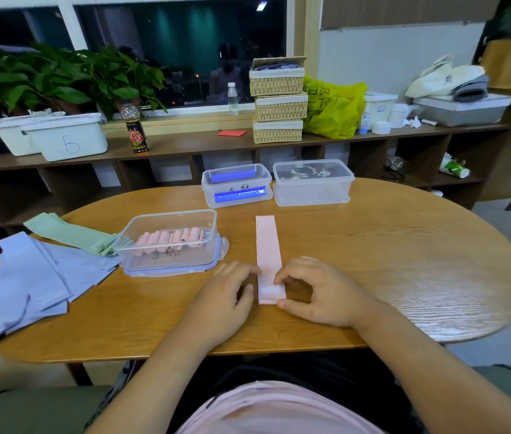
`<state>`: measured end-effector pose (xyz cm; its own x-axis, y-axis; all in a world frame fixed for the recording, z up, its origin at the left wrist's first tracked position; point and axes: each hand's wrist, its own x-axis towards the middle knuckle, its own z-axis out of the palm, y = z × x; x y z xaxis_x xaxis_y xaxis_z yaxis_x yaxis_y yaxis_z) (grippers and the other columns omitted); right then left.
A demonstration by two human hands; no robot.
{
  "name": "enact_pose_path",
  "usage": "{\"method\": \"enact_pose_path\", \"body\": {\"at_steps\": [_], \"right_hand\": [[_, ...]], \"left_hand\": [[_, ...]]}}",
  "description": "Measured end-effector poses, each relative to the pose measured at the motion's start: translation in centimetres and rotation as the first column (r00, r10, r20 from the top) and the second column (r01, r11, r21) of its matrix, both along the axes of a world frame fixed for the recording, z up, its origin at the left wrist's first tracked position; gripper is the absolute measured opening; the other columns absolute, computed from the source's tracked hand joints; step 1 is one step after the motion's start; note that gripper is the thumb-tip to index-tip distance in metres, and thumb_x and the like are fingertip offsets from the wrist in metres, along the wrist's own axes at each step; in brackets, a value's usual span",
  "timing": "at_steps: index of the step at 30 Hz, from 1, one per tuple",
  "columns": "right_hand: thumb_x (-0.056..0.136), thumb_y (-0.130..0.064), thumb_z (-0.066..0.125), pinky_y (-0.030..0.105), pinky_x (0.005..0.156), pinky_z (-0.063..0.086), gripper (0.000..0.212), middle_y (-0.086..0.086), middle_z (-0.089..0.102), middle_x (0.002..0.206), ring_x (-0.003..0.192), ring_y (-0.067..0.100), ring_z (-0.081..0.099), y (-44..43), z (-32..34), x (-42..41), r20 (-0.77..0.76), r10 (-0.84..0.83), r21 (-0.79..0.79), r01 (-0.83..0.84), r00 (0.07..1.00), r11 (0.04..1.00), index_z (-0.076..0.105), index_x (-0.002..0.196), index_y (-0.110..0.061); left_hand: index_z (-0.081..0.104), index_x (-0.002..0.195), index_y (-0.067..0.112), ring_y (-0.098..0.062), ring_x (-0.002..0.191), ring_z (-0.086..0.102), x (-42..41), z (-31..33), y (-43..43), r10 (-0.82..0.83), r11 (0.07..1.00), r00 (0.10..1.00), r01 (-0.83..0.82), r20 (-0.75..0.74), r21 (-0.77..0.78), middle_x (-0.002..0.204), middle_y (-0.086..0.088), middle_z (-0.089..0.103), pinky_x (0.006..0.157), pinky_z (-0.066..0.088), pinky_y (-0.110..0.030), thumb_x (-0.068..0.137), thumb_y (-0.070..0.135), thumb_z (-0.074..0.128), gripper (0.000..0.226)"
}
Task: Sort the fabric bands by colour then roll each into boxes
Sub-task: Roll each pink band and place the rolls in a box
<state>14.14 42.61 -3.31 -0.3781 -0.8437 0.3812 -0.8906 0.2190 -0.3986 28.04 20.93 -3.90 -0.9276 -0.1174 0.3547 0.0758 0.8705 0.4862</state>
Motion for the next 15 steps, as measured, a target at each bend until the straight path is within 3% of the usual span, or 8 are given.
{"method": "enact_pose_path", "body": {"at_steps": [2,6,11,15], "right_hand": [[0.098,-0.056,0.065,0.032,0.092,0.051,0.027,-0.031,0.059,0.11,0.108,0.0,0.055,0.08,-0.15,-0.18,-0.003,-0.07,-0.019,0.07,0.998,0.997,0.065,0.119,-0.039],[0.107,-0.043,0.051,0.036,0.097,0.051,0.019,-0.029,0.065,0.112,0.111,-0.002,0.052,-0.03,-0.78,-0.89,0.066,-0.226,-0.019,0.227,0.972,0.974,0.064,0.12,-0.039],[0.105,-0.039,0.053,0.031,0.103,0.044,0.026,-0.031,0.063,0.123,0.12,-0.007,0.048,-0.16,-0.6,-0.62,0.013,-0.189,0.065,0.188,0.982,0.98,0.06,0.13,-0.041],[0.104,-0.038,0.055,0.034,0.099,0.047,0.025,-0.033,0.059,0.116,0.112,-0.004,0.049,-0.04,-0.32,-0.45,-0.007,-0.219,0.031,0.219,0.976,0.975,0.061,0.128,-0.04]], "left_hand": [[0.055,0.135,0.037,-0.001,0.124,0.05,-0.21,-0.09,0.07,0.087,0.996,0.995,-0.087,0.043,-0.011,0.13,0.02,0.056,0.106,0.047,-0.029,0.105,0.024,0.053,0.033],[0.053,0.137,0.039,-0.001,0.121,0.052,-0.02,0.17,0.57,0.121,0.991,0.991,-0.118,0.063,-0.056,0.128,0.021,0.059,0.103,0.049,-0.03,0.103,0.027,0.055,0.035],[0.053,0.136,0.041,-0.001,0.12,0.051,0.09,0.29,0.64,0.117,0.992,0.991,-0.113,0.067,-0.059,0.125,0.024,0.058,0.1,0.048,-0.03,0.103,0.029,0.056,0.035],[0.053,0.137,0.04,-0.002,0.121,0.05,0.1,0.42,0.68,0.104,0.993,0.992,-0.1,0.067,-0.066,0.127,0.023,0.059,0.101,0.047,-0.029,0.103,0.029,0.056,0.036]]}}
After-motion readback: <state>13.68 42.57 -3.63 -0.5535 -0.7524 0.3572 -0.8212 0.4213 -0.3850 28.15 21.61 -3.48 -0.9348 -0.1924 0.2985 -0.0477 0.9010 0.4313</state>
